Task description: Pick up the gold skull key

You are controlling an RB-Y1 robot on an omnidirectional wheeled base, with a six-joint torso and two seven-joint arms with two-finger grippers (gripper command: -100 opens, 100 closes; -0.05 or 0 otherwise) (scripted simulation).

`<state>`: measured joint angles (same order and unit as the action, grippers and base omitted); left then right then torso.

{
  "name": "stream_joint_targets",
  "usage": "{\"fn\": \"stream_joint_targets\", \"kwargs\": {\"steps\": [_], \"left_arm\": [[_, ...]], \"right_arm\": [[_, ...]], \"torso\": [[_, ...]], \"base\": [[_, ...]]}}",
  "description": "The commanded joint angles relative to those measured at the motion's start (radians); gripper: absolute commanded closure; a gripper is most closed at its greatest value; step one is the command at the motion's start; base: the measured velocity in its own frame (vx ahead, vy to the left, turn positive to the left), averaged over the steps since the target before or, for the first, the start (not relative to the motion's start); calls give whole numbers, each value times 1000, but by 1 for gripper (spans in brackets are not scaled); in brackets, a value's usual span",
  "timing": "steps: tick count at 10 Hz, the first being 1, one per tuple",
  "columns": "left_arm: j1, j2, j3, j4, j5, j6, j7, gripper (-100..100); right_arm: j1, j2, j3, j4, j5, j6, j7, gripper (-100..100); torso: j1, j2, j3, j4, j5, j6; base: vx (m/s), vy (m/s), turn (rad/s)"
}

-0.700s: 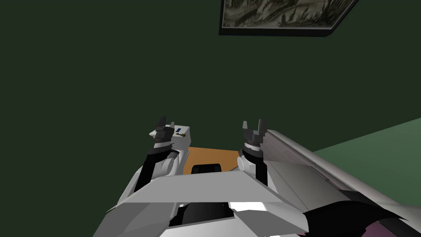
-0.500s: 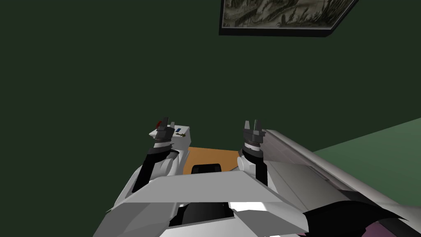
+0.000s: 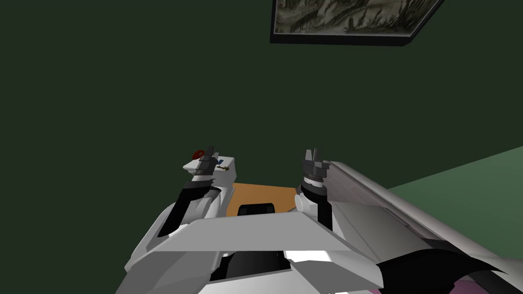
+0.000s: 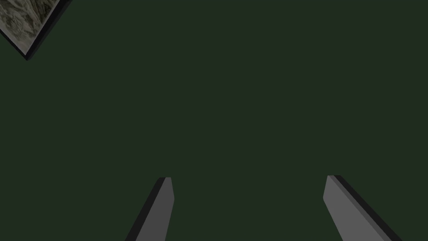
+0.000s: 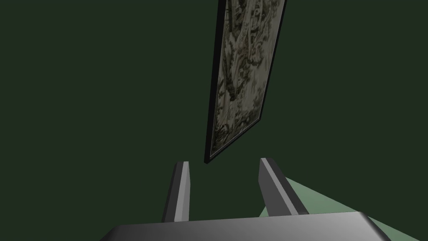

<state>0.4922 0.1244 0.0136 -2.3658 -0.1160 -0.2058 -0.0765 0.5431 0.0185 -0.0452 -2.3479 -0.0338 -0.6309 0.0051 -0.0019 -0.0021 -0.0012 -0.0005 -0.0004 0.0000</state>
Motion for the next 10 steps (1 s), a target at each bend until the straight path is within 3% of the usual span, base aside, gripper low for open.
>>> {"fn": "stream_joint_targets", "kwargs": {"steps": [1, 10], "left_arm": [[9, 18, -5, -16, -3, 50, -15, -100], [11, 45, -4, -45, -7, 265, -50, -100]], "right_arm": [[0, 0, 0, 0, 0, 0, 0, 0], [0, 0, 0, 0, 0, 0, 0, 0]], "torso": [[0, 0, 0, 0, 0, 0], [1, 0, 0, 0, 0, 0]], "base": [[31, -39, -8], [19, -17, -6]]}}
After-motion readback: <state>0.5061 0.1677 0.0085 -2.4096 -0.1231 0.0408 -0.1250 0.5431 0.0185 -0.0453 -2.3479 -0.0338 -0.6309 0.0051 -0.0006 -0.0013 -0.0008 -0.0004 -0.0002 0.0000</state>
